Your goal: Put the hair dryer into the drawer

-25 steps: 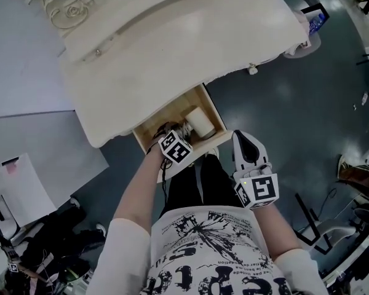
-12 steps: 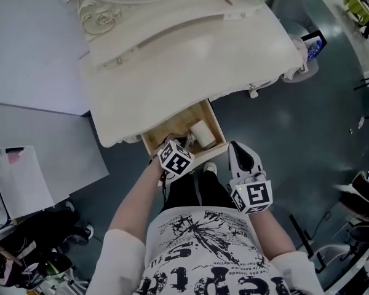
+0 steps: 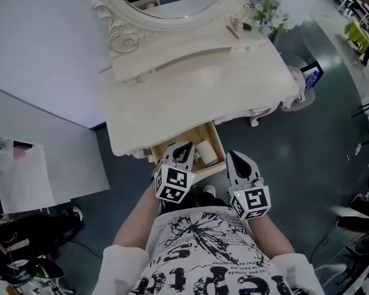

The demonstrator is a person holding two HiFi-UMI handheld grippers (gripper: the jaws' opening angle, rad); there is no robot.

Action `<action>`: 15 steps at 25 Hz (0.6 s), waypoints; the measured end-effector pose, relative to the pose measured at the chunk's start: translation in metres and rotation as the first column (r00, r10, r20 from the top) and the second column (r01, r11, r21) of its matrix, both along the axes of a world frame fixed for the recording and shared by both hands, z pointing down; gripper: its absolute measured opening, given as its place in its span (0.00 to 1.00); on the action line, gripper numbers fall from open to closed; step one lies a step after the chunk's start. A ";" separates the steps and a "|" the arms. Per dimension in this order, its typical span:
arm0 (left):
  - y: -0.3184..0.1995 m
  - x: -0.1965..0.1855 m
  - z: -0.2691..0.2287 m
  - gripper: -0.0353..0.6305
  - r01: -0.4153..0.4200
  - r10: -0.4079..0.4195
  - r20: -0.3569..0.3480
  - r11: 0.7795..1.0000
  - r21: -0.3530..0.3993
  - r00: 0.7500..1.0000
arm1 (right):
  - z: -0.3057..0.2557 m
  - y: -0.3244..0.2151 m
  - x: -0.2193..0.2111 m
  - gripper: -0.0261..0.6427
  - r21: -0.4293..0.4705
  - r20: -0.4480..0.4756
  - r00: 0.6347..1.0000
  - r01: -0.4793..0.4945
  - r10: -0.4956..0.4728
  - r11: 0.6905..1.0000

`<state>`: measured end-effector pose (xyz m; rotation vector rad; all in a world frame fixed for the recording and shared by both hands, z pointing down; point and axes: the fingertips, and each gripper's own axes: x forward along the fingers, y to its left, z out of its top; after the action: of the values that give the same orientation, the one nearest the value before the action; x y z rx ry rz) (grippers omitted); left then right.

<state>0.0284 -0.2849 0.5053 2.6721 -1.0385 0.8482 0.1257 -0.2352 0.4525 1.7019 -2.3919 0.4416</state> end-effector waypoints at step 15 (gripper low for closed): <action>0.008 -0.103 -0.170 0.09 0.357 -0.221 -0.357 0.855 0.376 0.907 | -0.070 -0.030 -0.070 0.06 0.155 -0.051 0.981 0.195 -0.189 0.969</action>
<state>-0.0750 -0.2772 0.3350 2.7381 -1.6535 0.1434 0.0554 -0.2651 0.3822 1.5010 -2.5942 0.1937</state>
